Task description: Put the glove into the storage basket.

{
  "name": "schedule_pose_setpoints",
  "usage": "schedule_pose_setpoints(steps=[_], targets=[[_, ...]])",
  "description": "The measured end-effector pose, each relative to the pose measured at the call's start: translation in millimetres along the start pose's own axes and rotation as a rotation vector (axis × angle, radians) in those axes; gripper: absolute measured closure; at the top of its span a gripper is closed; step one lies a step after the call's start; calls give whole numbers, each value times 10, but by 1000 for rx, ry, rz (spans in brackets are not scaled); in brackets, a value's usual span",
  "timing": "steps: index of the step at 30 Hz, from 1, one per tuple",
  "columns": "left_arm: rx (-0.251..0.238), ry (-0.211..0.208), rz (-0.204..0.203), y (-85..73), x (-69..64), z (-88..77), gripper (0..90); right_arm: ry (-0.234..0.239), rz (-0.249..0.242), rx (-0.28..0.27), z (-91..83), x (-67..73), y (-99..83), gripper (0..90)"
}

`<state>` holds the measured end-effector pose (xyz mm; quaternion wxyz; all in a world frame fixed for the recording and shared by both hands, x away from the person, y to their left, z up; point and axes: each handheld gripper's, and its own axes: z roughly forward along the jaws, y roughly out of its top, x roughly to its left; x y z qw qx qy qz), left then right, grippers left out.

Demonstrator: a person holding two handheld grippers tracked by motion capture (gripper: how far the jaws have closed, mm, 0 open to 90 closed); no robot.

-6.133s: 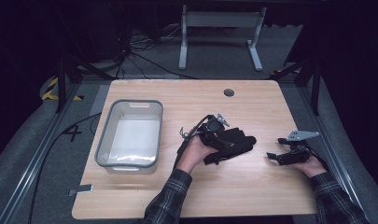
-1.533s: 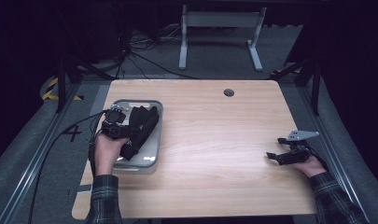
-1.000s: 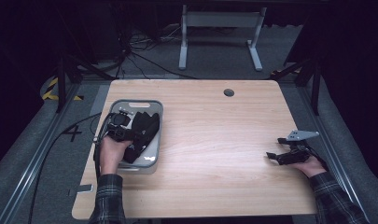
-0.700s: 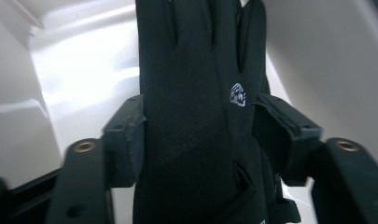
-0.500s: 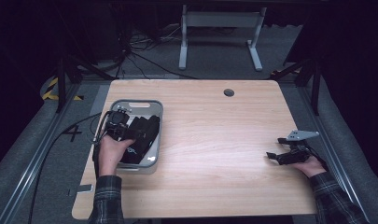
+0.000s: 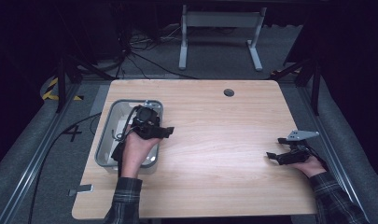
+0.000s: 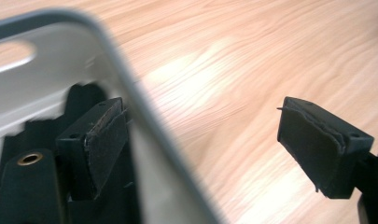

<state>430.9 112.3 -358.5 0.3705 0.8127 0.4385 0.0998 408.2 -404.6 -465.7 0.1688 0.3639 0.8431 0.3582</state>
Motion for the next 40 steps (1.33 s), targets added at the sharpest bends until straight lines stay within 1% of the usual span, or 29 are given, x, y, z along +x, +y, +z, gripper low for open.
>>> schedule_pose_setpoints(steps=[1,2,3,4,5,7,8,9,13,14,16,18,20,21,25,26,27,28,29,33,35,38,39,40], targets=[[-3,-6,7,16,-62,24,164,0,0,0,0,0,0,122],[-3,-6,7,16,-62,24,163,0,0,0,0,0,0,122],[-6,-25,28,43,-173,84,162,0,0,0,0,0,0,122],[-10,-39,28,52,-239,131,162,0,0,0,0,0,0,122],[-10,-39,28,52,-239,131,162,0,0,0,0,0,0,122],[-8,-74,41,61,-325,202,162,0,0,0,0,0,0,122],[-6,-83,52,65,-370,239,162,0,0,0,0,0,0,122],[-4,-89,69,66,-471,306,162,0,0,0,-1,1,0,122],[3,-101,104,40,-628,437,163,1,-1,0,0,0,0,120],[12,-101,105,29,-665,481,164,1,-1,0,0,0,-1,120],[11,-103,120,0,-734,569,164,1,-1,0,0,1,-1,120],[16,-105,122,-11,-760,601,163,1,-1,0,0,1,-1,120],[21,-101,140,-52,-844,711,162,1,-1,0,0,0,0,120],[29,-103,149,-88,-898,791,161,1,-2,0,0,0,0,120],[44,-104,165,-163,-969,930,161,1,-2,0,0,0,-1,120],[44,-104,165,-163,-969,930,162,1,-2,0,0,0,-1,120],[51,-104,175,-203,-998,994,162,1,-1,0,0,1,-1,120],[51,-104,175,-203,-998,994,161,1,-1,0,0,1,-1,120],[62,-105,180,-224,-1016,1030,161,2,-1,0,0,1,-1,120],[77,-116,196,-274,-1049,1121,159,2,-2,0,0,0,-1,120],[82,-121,196,-295,-1063,1156,159,1,-1,0,0,0,-1,120],[96,-116,212,-318,-1079,1200,158,2,-1,0,0,0,-1,120],[103,-121,210,-328,-1088,1216,158,1,-1,0,0,0,-1,120],[109,-118,222,-332,-1094,1230,158,1,-1,0,0,0,-1,120]])
